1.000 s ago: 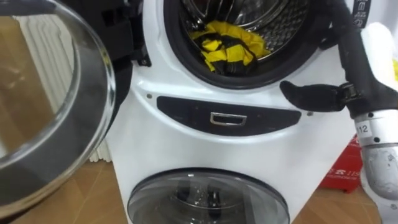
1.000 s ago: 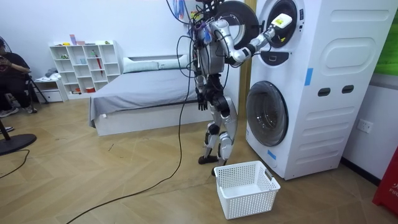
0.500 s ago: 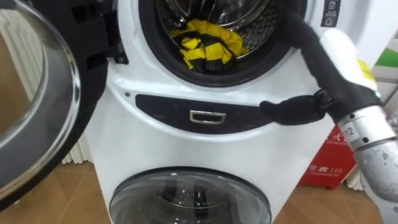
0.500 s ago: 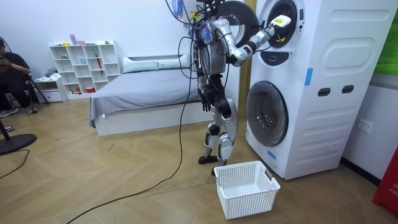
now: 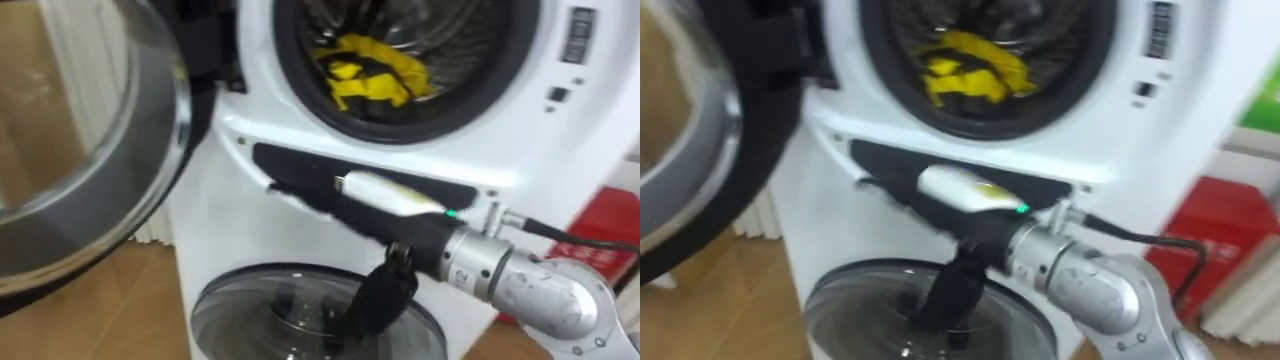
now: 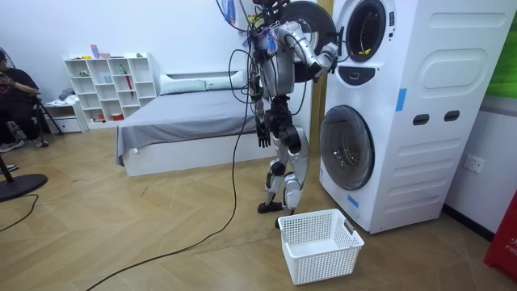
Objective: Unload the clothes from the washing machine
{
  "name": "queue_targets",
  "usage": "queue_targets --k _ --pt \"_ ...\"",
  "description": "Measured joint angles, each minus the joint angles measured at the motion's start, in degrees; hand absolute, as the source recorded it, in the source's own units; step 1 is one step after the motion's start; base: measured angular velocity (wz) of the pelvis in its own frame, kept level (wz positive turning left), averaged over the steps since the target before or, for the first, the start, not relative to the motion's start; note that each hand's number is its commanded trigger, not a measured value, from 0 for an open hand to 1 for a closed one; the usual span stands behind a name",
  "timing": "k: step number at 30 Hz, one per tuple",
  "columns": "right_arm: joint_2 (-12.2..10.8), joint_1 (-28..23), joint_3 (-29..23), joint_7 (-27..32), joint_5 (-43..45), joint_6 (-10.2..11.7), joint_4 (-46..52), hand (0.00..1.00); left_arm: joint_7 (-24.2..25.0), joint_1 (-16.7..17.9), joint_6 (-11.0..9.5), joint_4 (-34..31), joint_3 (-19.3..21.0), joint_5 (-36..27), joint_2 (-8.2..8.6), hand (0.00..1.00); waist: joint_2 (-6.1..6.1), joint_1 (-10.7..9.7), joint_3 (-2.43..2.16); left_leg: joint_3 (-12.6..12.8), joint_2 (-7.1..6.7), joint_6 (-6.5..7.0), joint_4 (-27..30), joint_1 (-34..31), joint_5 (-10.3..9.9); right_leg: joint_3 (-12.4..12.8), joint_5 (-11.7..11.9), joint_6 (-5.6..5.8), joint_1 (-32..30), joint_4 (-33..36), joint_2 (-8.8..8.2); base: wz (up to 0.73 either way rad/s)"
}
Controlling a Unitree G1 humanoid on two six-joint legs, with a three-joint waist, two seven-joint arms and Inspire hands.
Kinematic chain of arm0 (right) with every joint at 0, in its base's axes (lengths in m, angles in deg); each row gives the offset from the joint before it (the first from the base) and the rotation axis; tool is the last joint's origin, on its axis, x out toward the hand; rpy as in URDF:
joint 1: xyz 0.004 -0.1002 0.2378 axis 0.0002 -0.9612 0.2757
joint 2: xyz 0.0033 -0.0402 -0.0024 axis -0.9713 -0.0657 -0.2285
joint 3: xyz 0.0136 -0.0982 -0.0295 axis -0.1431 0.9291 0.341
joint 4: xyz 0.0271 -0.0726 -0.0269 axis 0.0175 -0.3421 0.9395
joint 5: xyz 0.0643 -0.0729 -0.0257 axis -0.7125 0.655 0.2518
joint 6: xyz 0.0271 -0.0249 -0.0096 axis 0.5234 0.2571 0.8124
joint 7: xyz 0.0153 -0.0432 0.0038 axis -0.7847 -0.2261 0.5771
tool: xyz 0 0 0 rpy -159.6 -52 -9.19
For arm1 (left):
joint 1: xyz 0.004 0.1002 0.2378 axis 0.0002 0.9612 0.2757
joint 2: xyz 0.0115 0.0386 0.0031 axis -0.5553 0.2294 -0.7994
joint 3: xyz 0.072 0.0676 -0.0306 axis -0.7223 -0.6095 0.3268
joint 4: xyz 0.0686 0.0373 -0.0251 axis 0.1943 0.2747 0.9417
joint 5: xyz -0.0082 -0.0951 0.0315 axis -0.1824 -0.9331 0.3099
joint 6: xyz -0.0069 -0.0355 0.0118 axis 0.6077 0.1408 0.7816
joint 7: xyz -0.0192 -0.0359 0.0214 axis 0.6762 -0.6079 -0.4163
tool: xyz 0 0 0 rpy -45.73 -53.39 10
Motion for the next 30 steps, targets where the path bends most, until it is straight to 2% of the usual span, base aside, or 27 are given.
queue_targets --k 1,5,8,9,12,17,21,22,25,27,29,30 --pt "0.0 0.6 0.0 -1.2 -1.4 0.0 0.0 0.00 -0.1 0.0 0.3 0.0 0.0 0.0 -0.01 0.00 -0.06 0.3 0.14 -0.4 -0.03 0.33 0.0 0.3 -0.2 -0.4 -0.2 0.34 0.6 -0.3 -0.09 0.22" --pt "0.0 1.0 0.0 -4.8 -3.3 0.6 0.8 0.00 -0.3 -0.5 0.4 0.0 0.4 -0.2 0.10 0.00 -0.14 1.4 0.20 -0.5 -0.09 1.05 -0.8 1.7 -0.8 -0.4 -0.6 0.96 2.2 -0.9 -0.21 0.05" --pt "0.1 1.1 0.0 -7.0 -4.3 1.1 1.0 0.00 -0.4 -0.6 0.4 0.1 0.7 -0.4 -0.01 0.00 -0.02 1.6 0.42 -0.5 -0.42 1.39 -2.1 3.3 -1.1 0.8 -1.0 1.70 3.2 -0.9 -0.27 0.01" --pt "0.1 1.1 0.0 -7.8 -4.3 1.2 1.0 0.00 -0.5 -0.7 0.4 0.1 0.6 -0.5 0.03 0.00 0.04 1.6 0.53 -0.5 -0.82 1.49 -2.8 4.1 -1.2 2.0 -1.1 1.66 3.7 -1.0 -0.16 0.05" --pt "0.1 1.4 0.0 -9.2 -4.3 1.8 1.0 0.00 -0.5 -1.0 0.4 0.1 0.7 -0.6 0.05 0.00 0.05 1.6 0.60 -0.5 -1.22 1.96 -4.2 5.2 -1.4 3.7 -1.1 -0.35 4.2 -1.0 -0.14 0.02" --pt "0.1 1.9 0.0 -9.8 -4.3 2.9 1.2 0.00 -0.9 -1.6 0.3 0.4 0.5 -0.8 0.12 0.00 0.37 1.2 1.03 -0.6 -1.32 2.01 -5.7 6.4 -1.4 4.2 -1.2 -0.24 4.9 -1.7 -0.04 0.03" --pt "0.1 1.9 -1.2 -6.4 -2.4 3.9 2.8 0.00 -2.2 -1.6 -0.1 1.2 0.8 -1.8 0.35 0.00 0.67 0.1 1.24 -0.5 -1.16 2.02 -6.1 6.6 -1.4 4.3 -1.2 -0.21 5.2 -2.0 0.12 0.06" --pt "0.1 1.9 -3.0 -5.5 -1.6 4.1 4.5 0.00 -2.8 -1.5 -0.3 1.3 1.4 -1.8 0.85 0.00 0.92 -0.4 1.38 -0.5 -1.15 2.06 -6.1 6.6 -1.4 4.3 -1.2 -0.21 5.2 -2.1 0.14 0.06" --pt "0.1 2.0 -9.4 -1.0 0.3 5.6 7.3 0.00 -3.1 -0.5 -0.3 1.8 4.0 -1.9 2.55 0.00 1.76 -2.0 1.34 -0.5 -1.18 2.08 -6.2 7.2 -1.4 4.2 -1.2 -0.20 5.9 -2.1 0.07 0.06" --pt "0.1 2.0 -13.1 1.9 1.3 6.4 7.7 0.00 -3.1 0.4 -0.4 1.7 4.4 -2.6 3.11 0.00 2.26 -2.8 1.45 -0.5 -1.14 2.09 -6.3 7.7 -1.4 4.6 -1.2 -0.18 6.4 -2.1 0.12 0.04" --pt "0.1 2.0 -16.2 4.7 1.4 7.1 8.1 0.00 -3.1 1.5 -0.8 1.7 4.8 -2.7 3.57 0.00 2.77 -3.5 1.38 -0.2 -1.01 2.24 -6.6 7.8 -1.5 5.2 -1.1 -0.07 6.5 -2.3 0.23 -0.08" --pt "0.1 1.8 -17.5 6.5 1.5 7.7 8.6 0.00 -3.1 2.5 -0.9 1.6 5.1 -2.6 3.99 0.00 3.34 -4.1 1.12 0.0 -0.93 2.25 -6.6 7.8 -1.5 5.4 -1.0 0.03 6.7 -2.6 0.26 -0.09"
